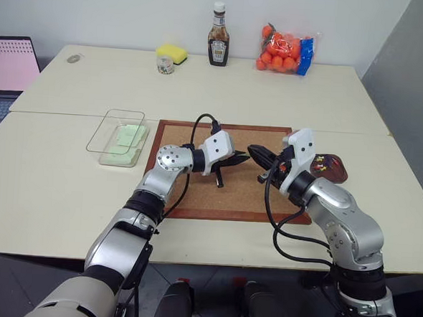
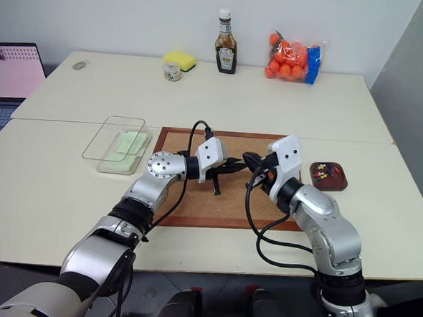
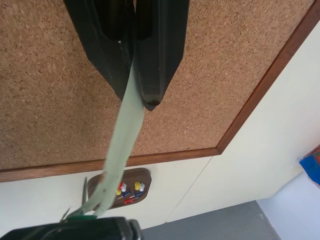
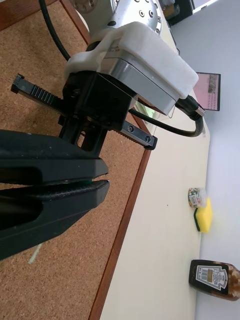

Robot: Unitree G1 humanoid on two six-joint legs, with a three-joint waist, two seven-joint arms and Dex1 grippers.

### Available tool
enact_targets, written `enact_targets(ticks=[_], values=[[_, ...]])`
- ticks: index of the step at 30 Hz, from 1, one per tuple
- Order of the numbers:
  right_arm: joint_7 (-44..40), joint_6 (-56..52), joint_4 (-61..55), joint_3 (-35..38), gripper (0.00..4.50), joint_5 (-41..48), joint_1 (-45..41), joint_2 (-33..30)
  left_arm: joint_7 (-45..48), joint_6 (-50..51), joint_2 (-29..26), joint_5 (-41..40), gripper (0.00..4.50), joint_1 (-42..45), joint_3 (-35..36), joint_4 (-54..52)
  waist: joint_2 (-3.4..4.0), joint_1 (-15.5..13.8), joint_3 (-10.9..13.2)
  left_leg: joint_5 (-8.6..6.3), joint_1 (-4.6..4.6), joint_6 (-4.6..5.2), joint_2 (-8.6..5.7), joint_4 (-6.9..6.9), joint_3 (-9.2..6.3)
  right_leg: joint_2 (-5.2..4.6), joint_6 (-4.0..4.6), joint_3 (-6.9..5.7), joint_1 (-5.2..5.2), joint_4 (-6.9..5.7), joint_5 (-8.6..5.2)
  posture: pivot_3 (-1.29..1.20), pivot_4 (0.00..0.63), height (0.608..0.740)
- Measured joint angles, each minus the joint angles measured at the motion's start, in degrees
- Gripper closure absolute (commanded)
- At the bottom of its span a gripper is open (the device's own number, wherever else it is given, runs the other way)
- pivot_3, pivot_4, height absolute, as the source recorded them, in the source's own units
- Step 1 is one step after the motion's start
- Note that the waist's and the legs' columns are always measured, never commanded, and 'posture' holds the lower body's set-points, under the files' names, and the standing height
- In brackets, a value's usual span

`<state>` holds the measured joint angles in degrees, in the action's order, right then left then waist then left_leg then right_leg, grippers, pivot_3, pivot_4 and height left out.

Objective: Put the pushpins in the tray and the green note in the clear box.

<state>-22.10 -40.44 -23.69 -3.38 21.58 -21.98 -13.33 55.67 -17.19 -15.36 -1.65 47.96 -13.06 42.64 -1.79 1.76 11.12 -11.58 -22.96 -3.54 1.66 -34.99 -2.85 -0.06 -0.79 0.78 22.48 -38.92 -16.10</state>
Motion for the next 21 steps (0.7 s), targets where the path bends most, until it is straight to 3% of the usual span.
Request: enact_targets(ticks=[21], values=[[4.15, -0.61, 0.00, 4.72, 4.50, 3.61, -1.50, 2.17, 0.03, -1.96, -0.31, 0.80, 4.45, -1.24, -0.02, -0.06, 0.00, 0.01, 0.00, 0.00, -0.01, 0.00, 0.01, 0.00, 0.00, 0.01, 0.00, 0.01, 0.02, -0.02, 0.00, 0.00, 0.150, 0.740]])
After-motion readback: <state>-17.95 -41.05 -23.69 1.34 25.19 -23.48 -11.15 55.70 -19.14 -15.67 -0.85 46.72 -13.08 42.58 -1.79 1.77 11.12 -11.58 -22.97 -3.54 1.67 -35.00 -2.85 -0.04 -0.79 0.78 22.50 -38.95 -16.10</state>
